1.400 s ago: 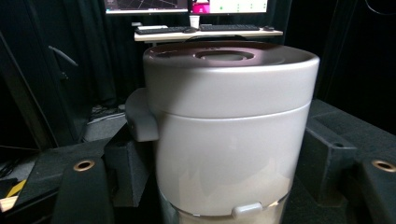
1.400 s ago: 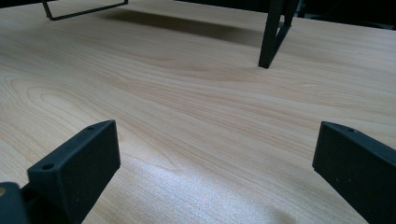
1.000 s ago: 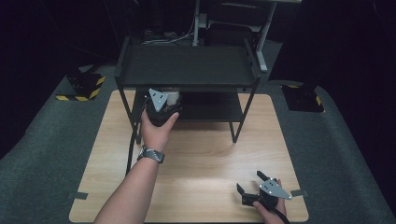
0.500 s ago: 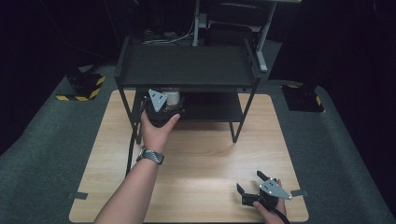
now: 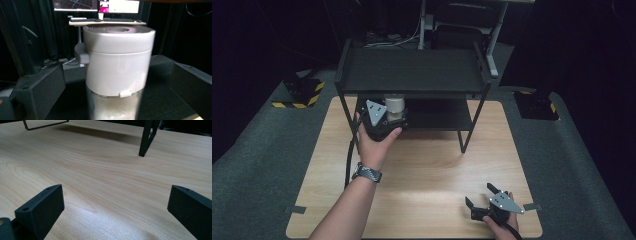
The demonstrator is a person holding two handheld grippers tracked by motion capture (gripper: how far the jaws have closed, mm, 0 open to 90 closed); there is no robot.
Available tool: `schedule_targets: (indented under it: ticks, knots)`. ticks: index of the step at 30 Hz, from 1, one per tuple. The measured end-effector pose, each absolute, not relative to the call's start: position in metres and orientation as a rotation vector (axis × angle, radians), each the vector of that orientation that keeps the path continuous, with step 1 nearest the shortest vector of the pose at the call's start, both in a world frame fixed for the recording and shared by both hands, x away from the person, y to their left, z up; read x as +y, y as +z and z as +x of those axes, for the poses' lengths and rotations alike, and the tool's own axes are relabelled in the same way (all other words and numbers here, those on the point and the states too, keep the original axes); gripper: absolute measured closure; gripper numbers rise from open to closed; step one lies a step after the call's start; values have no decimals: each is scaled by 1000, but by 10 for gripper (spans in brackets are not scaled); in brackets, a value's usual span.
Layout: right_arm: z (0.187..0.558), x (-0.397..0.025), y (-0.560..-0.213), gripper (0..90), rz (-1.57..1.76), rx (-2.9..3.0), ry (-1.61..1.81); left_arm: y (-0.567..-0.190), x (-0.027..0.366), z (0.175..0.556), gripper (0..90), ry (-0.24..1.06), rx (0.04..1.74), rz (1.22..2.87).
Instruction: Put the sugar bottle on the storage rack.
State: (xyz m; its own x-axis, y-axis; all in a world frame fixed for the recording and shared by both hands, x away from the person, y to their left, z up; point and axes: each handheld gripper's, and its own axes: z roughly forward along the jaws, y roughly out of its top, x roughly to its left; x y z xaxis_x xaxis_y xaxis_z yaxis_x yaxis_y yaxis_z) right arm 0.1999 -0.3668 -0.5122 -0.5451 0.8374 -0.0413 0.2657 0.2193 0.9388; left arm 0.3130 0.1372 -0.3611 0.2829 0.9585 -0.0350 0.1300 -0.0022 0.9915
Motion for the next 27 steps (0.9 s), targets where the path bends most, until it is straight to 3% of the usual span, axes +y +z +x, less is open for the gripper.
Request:
schedule_targets:
  ticks: [27]
  knots:
    - [200, -366, -512, 7, 1015, 1940, 1323, -413, 175, 244, 5, 919, 973, 1404]
